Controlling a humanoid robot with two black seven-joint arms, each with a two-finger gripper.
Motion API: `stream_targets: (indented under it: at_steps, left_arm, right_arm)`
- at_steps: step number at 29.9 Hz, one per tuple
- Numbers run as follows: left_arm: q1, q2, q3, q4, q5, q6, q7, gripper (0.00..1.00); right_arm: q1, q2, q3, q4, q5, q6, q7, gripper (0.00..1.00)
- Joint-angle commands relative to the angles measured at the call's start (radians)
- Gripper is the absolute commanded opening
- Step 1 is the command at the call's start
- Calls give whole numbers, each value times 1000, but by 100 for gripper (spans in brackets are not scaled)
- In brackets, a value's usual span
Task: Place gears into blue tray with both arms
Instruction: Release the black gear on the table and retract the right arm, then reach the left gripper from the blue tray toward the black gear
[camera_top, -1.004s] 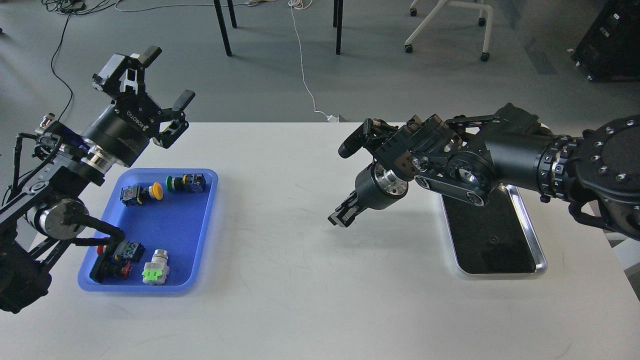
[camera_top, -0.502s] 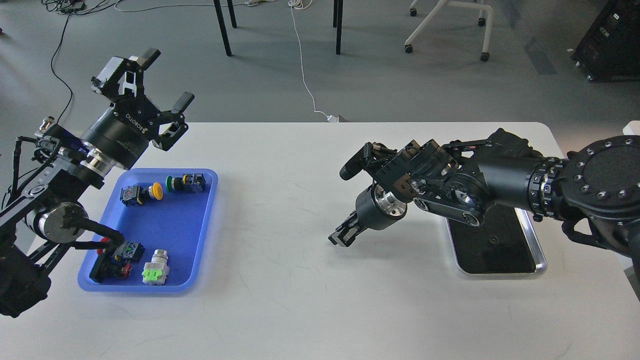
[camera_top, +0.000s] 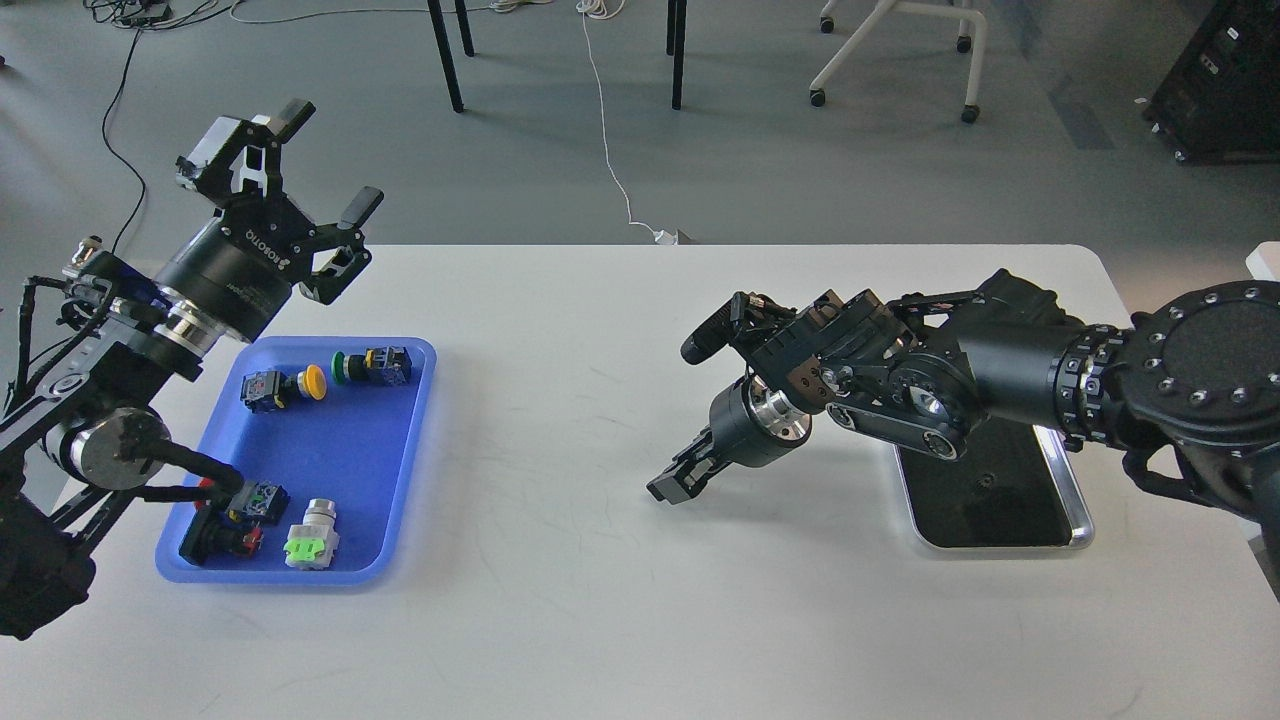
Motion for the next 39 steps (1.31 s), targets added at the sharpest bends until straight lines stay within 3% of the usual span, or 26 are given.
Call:
stream_targets:
  at_steps: [1,6,9,14,22,26,31,39]
  left_arm:
    - [0,3,0,-1,0,0,0,98]
    - [0,8,2,1,6,-2,-2,98]
    - [0,8,5,1,20,0,-5,98]
    - [-2,0,6,-1,107,-11,-8,98]
    - [-3,-31,15,-50,356,-9,-61,98]
    - [-5,-49,20,-94,569,-11,-87,98]
    - [-34,-49,90,-165,900,-3,-89,98]
    - [-247,-141,368,-164,1554,5,-104,98]
  right_arm:
    - [4,0,12,3,31,0,0,78]
    - [21,-73,105,9,140,8,0,93]
    - [19,-165,174,15,259,12,0,96]
    - [-36,-313,280,24,563,17,0,97]
    - [-292,-477,535,26,910,20,0,98]
    - [-433,-543,711,10,994,61,0,98]
    - [-556,-583,863,-46,1179,61,0,98]
    - [-627,-652,917,-42,1239,61,0,98]
